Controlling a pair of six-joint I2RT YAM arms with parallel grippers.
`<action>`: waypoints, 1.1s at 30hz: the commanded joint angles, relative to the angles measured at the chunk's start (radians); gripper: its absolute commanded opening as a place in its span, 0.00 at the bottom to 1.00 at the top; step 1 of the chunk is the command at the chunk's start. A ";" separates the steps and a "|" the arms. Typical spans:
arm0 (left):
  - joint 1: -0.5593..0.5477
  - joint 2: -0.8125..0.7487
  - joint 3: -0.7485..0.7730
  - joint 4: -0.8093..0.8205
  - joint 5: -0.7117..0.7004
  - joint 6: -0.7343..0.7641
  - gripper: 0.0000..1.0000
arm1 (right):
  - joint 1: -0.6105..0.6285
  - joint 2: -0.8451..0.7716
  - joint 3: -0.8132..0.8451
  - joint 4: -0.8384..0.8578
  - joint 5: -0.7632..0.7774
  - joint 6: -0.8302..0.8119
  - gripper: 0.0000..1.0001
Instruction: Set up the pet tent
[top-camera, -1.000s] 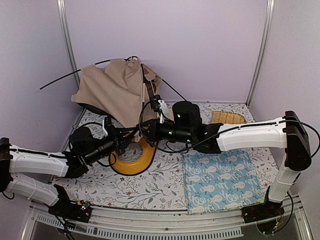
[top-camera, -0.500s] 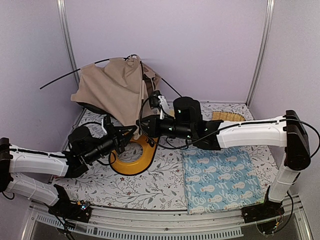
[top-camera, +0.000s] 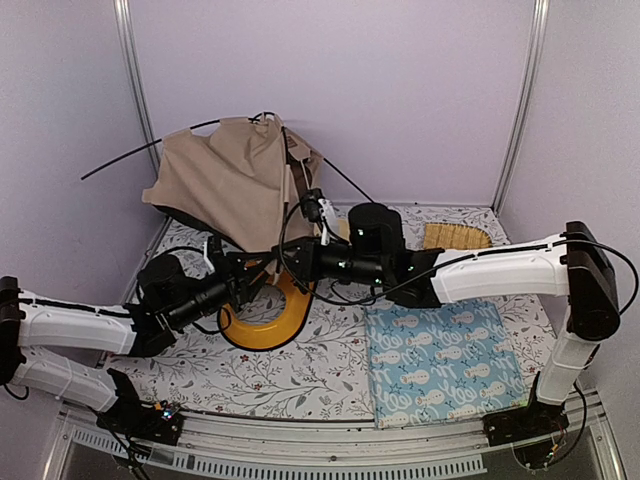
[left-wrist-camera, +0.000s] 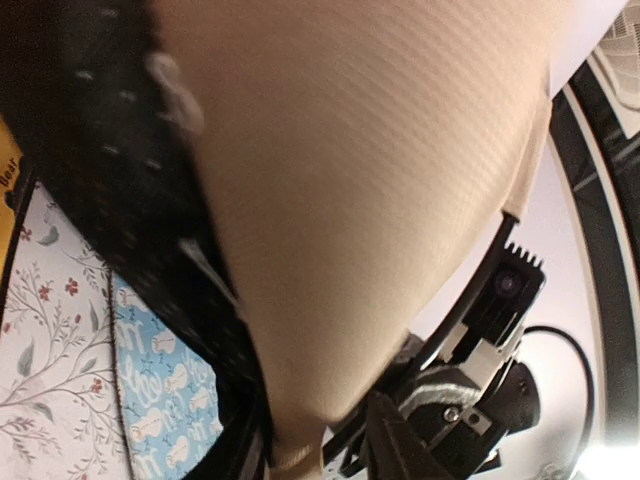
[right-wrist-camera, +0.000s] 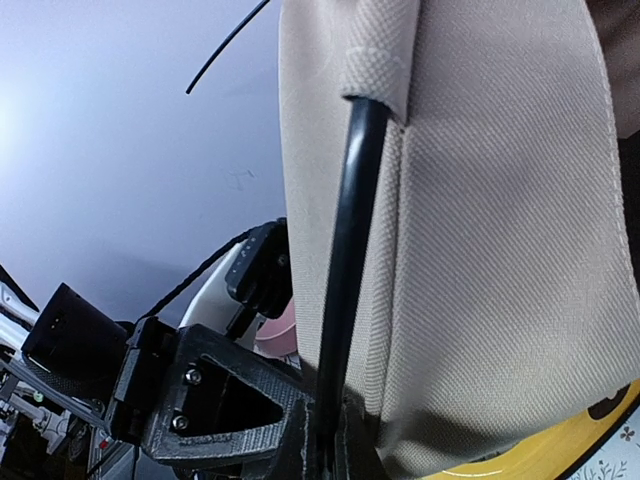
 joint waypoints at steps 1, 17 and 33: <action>-0.012 -0.105 0.004 -0.097 0.041 0.070 0.44 | -0.059 -0.045 -0.014 -0.092 0.015 0.003 0.00; -0.088 -0.289 0.168 -0.722 -0.166 0.920 0.35 | -0.090 -0.024 0.240 -0.393 -0.126 -0.030 0.00; -0.345 -0.102 0.125 -0.224 -0.595 1.638 0.29 | -0.083 -0.013 0.354 -0.475 -0.216 0.036 0.00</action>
